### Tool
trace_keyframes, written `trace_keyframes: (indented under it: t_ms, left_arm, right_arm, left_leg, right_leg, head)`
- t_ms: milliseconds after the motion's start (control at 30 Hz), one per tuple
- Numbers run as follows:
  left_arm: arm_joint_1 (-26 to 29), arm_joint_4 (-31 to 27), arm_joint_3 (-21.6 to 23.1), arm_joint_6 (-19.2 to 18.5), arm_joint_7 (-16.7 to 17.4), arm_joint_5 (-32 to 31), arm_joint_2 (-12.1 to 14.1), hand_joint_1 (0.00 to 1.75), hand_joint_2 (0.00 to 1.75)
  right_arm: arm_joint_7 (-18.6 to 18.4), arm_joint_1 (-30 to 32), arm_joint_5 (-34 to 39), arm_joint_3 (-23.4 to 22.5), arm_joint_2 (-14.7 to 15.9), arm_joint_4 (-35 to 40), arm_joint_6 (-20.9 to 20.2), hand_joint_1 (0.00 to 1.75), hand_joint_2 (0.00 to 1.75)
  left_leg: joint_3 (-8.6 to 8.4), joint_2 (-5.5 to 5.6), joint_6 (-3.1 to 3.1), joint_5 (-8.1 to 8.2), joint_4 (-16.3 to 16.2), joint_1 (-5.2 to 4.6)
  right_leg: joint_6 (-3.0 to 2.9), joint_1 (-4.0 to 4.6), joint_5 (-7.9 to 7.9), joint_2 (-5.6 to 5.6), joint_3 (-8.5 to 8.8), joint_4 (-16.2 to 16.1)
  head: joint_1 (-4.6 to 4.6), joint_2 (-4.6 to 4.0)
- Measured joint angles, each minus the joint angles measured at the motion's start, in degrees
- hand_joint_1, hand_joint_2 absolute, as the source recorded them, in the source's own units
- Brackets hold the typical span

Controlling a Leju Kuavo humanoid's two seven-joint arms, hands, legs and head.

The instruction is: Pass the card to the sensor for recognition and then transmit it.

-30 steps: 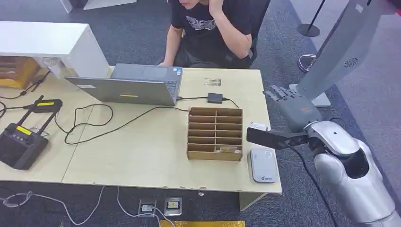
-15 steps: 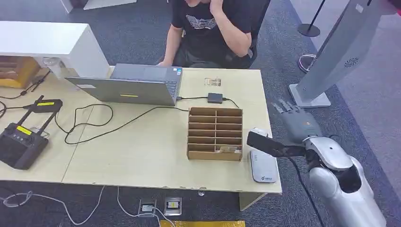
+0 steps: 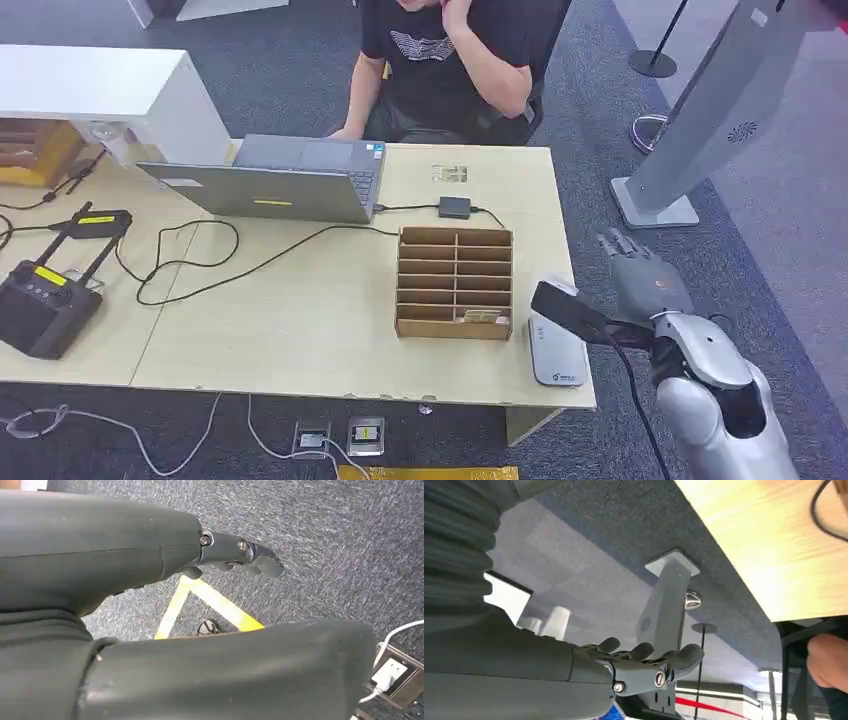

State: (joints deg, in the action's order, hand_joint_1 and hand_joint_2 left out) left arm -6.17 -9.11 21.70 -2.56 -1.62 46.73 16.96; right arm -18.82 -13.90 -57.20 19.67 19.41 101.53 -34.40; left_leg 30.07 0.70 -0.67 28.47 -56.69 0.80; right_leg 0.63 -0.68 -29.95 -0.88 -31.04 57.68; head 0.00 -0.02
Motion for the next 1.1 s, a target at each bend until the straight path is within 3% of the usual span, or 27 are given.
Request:
trace_keyframes:
  t_ms: [167,300,467,1100]
  left_arm:
    - [-0.1,0.0,0.0,1.0,0.9,0.3,-0.2,0.0,0.0]
    - [-0.2,0.0,0.0,1.5,1.2,0.4,-0.5,0.0,0.0]
    - [-0.3,0.0,0.2,1.0,1.2,0.3,-0.5,0.0,0.0]
    - [-0.5,0.0,1.7,0.6,1.0,0.3,-0.1,0.0,0.0]
  right_arm:
    - [2.5,2.1,-1.5,-0.2,-2.0,0.2,1.3,0.0,1.75]
    - [5.7,3.8,-4.0,0.3,-3.6,-0.7,7.3,0.0,1.75]
    - [7.9,5.4,-5.4,0.7,-5.1,-2.3,11.7,0.0,1.75]
    - [12.4,6.1,-4.9,3.5,-9.3,-9.8,17.7,0.0,1.75]
  left_leg:
    - [0.0,0.0,0.0,0.0,0.0,0.0]
    - [0.01,0.0,-0.01,0.01,0.0,0.0]
    - [0.02,0.0,-0.01,0.01,0.0,0.0]
    - [0.03,0.0,-0.01,0.01,0.0,0.0]
  right_leg:
    - [0.0,0.0,0.0,0.0,0.0,0.0]
    - [0.0,0.0,0.0,0.0,0.0,0.0]
    - [0.0,0.0,0.0,0.0,0.0,0.0]
    - [0.0,0.0,0.0,0.0,0.0,0.0]
  head:
    - [0.0,0.0]
    - [0.0,0.02]
    - [0.0,0.0]
    - [0.02,0.0]
